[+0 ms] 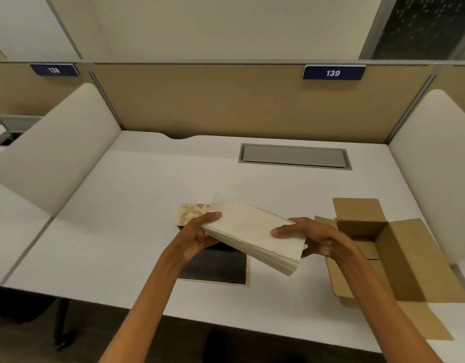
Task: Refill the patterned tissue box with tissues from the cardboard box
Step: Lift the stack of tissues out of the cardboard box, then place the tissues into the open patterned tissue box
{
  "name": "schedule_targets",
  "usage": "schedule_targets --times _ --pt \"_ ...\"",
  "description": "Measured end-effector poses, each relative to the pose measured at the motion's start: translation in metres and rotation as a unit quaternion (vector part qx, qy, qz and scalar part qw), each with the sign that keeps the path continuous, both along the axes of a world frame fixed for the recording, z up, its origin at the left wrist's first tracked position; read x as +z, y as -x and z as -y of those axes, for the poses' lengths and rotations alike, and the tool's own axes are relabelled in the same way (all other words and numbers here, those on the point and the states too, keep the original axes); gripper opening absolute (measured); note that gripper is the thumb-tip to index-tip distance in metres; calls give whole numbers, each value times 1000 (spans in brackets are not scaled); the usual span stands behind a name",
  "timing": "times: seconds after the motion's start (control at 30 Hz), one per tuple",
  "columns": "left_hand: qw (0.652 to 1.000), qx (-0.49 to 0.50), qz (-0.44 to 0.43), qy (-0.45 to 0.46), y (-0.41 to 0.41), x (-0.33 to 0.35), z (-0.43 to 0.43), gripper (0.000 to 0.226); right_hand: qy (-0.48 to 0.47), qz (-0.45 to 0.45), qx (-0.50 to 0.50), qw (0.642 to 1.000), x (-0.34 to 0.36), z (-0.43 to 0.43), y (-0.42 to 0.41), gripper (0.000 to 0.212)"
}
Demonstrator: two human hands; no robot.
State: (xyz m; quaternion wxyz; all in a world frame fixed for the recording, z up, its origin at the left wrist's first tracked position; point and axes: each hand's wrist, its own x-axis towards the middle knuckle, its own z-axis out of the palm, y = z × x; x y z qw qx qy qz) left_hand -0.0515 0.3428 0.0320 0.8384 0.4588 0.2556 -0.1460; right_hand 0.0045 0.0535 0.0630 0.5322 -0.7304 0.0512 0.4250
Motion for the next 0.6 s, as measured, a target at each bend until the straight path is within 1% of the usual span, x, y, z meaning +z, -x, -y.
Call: schedule_targets --times 0.1,0.17,0.23,0.3,0.37,0.43,0.6 --pt "999 -32 -8 -41 10 -2 -41 70 -19 0 -47 999 -15 -37 5 79" --pt "996 -56 -17 -70 13 -7 -63 72 -55 -1 -96 994 -28 -57 9 81" --pt "992 -79 -26 -96 16 -18 -83 70 -102 0 -144 984 -41 -76 16 78" --pt "985 -114 -34 -124 19 -32 -99 67 -130 4 -197 972 -55 -93 24 72" --pt "978 -153 -46 -137 24 -45 -108 60 -130 8 -256 958 -73 -108 33 71" --pt "974 -170 -59 -135 29 -60 -111 51 -112 9 -298 948 -90 -123 40 71" --pt "974 -145 -99 -146 31 -93 -111 46 -69 12 -321 944 -124 -151 48 73"
